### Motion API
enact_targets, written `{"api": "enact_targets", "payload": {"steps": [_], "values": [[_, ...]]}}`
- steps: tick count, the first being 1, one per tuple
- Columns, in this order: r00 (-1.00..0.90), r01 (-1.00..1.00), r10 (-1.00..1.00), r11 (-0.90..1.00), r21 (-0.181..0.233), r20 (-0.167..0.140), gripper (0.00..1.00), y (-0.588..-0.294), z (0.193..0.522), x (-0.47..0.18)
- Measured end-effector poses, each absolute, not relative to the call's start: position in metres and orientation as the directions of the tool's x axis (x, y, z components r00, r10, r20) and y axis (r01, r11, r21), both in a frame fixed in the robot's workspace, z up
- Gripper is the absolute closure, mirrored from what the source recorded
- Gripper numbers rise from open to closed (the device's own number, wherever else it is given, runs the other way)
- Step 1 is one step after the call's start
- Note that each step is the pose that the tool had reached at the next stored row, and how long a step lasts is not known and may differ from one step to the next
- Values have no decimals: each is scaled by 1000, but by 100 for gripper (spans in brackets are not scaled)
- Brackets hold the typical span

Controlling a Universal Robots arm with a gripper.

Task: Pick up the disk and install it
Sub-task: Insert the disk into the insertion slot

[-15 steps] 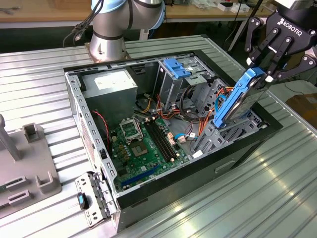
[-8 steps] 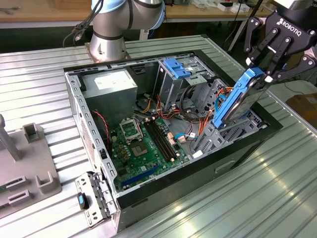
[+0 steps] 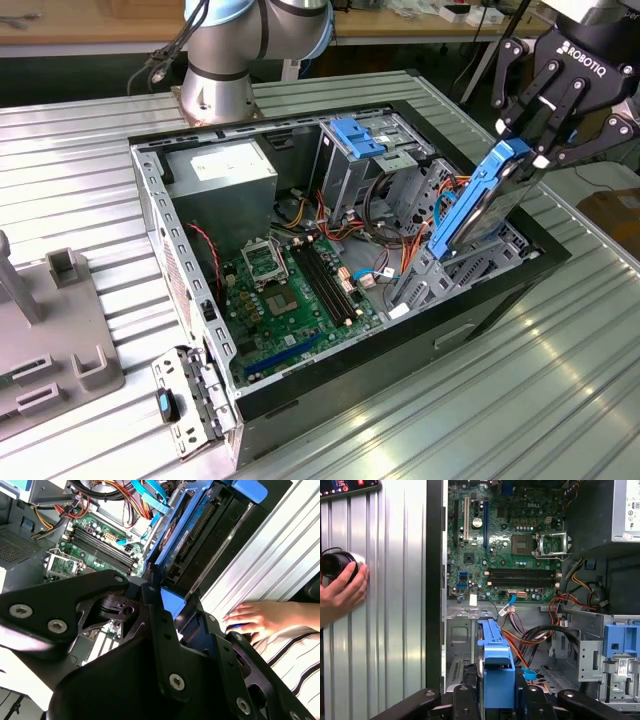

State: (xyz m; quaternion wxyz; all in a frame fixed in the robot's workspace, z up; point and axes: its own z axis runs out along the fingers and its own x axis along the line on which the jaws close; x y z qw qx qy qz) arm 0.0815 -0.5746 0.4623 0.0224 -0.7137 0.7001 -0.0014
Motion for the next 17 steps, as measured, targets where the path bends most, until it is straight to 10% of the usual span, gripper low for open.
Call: {"api": "enact_targets", "payload": {"steps": [17], "values": [[20, -999, -999, -19, -37, -31, 63, -575, 448, 81]]}}
